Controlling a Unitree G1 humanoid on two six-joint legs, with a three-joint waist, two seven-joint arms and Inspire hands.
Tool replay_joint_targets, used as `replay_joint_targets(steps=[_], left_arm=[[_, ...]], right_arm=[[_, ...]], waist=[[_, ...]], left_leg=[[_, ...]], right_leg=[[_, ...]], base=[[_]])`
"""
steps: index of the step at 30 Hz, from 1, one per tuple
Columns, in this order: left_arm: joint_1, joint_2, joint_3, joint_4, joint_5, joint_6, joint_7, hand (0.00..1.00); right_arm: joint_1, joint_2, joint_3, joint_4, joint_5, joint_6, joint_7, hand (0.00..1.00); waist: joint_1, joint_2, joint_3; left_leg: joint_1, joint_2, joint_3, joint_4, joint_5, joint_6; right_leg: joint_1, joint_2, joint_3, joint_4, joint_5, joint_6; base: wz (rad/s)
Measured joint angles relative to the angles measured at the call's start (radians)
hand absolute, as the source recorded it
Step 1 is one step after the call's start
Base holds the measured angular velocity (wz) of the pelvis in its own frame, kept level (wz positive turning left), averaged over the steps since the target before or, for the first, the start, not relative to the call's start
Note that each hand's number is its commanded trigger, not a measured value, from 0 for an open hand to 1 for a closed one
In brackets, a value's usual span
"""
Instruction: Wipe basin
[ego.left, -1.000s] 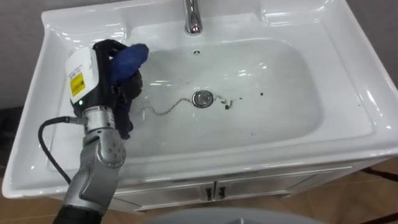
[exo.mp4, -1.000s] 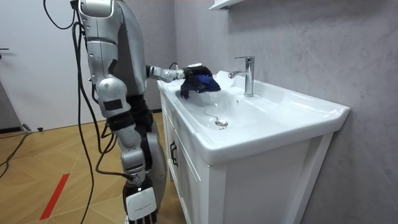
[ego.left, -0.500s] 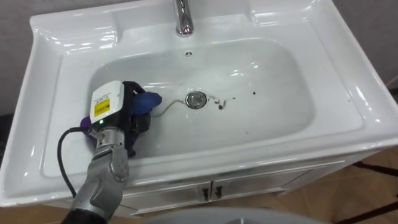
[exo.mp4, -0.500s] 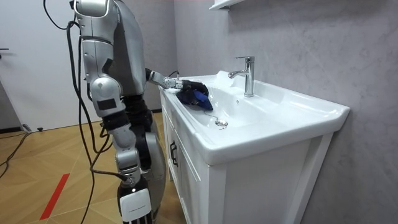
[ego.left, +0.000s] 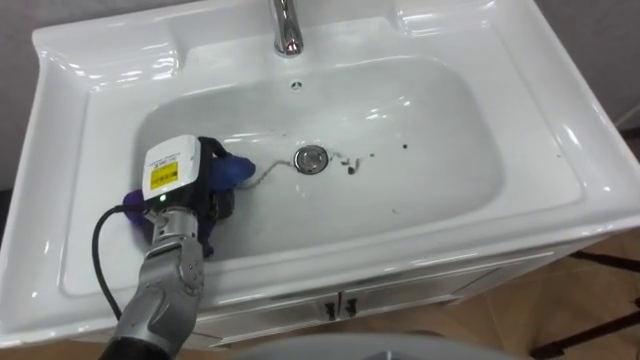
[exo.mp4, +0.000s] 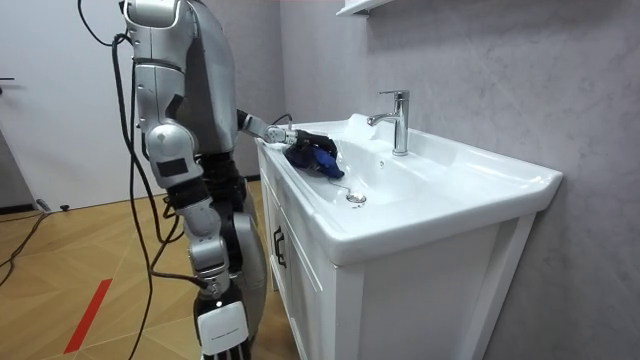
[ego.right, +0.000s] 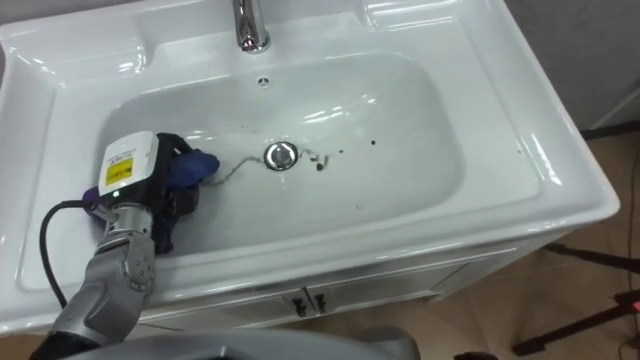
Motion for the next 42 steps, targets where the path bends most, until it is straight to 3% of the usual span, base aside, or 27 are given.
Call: replay_joint_targets(steps=[8,12,15,19,23,26,29,42], left_arm=[[-0.013,0.000,-0.010,0.067,-0.012,-0.001,0.007,1.00],[-0.045,-0.006,-0.020,0.142,-0.049,-0.016,0.011,1.00],[-0.069,-0.033,0.018,0.182,-0.157,-0.028,0.011,1.00],[-0.074,-0.045,0.057,0.228,-0.288,-0.047,0.008,1.00],[-0.122,-0.070,0.096,0.284,-0.391,-0.058,-0.023,1.00],[-0.141,-0.070,0.098,0.315,-0.468,-0.058,-0.072,1.00],[-0.166,-0.074,0.100,0.345,-0.551,-0.058,-0.109,1.00],[-0.202,-0.084,0.112,0.375,-0.604,-0.064,-0.166,1.00]], right_arm=[[0.015,-0.001,0.001,-0.009,0.040,0.004,-0.010,0.00],[0.017,0.000,0.002,-0.009,0.047,0.011,-0.009,0.00],[0.014,0.003,-0.010,-0.008,0.035,0.014,-0.007,0.00],[0.016,0.007,-0.021,-0.009,0.000,0.044,-0.004,0.00],[0.015,0.020,-0.031,-0.009,-0.040,0.072,0.024,0.00],[0.015,0.021,-0.031,-0.009,-0.039,0.086,0.034,0.00],[0.016,0.021,-0.032,-0.011,-0.030,0.088,0.034,0.00],[0.013,0.045,-0.041,-0.023,-0.002,0.122,0.024,0.00]], waist=[[-0.003,0.006,-0.0044],[-0.003,0.002,0.0006],[-0.004,0.009,-0.0015],[0.001,0.011,-0.0025],[0.002,0.009,-0.0062],[0.002,0.009,-0.0139],[0.002,0.009,-0.0143],[-0.007,0.006,-0.0146]], left_leg=[[0.011,0.001,0.016,-0.002,0.000,0.000],[0.035,0.002,0.024,-0.007,0.000,0.000],[0.045,0.003,0.025,-0.012,0.000,0.000],[0.072,0.006,0.051,-0.019,0.000,0.000],[0.072,0.010,0.057,-0.021,0.000,-0.001],[0.075,0.015,0.063,-0.017,-0.002,-0.003],[0.089,0.016,0.065,-0.016,-0.002,-0.003],[0.073,0.015,0.066,-0.018,-0.002,-0.003]], right_leg=[[-0.005,0.001,0.011,0.004,0.001,0.000],[0.019,0.001,0.012,0.002,0.002,0.000],[0.020,0.003,0.018,0.001,0.001,0.001],[0.032,0.009,0.045,0.001,0.001,0.001],[0.024,0.016,0.054,0.001,0.003,-0.001],[0.029,0.020,0.057,0.001,0.006,-0.005],[0.038,0.021,0.060,0.001,0.006,-0.005],[0.023,0.020,0.063,0.005,0.005,-0.004]], base=[[-0.04],[-0.05],[-0.02],[-0.19],[-0.05],[-0.05],[-0.01],[0.00]])
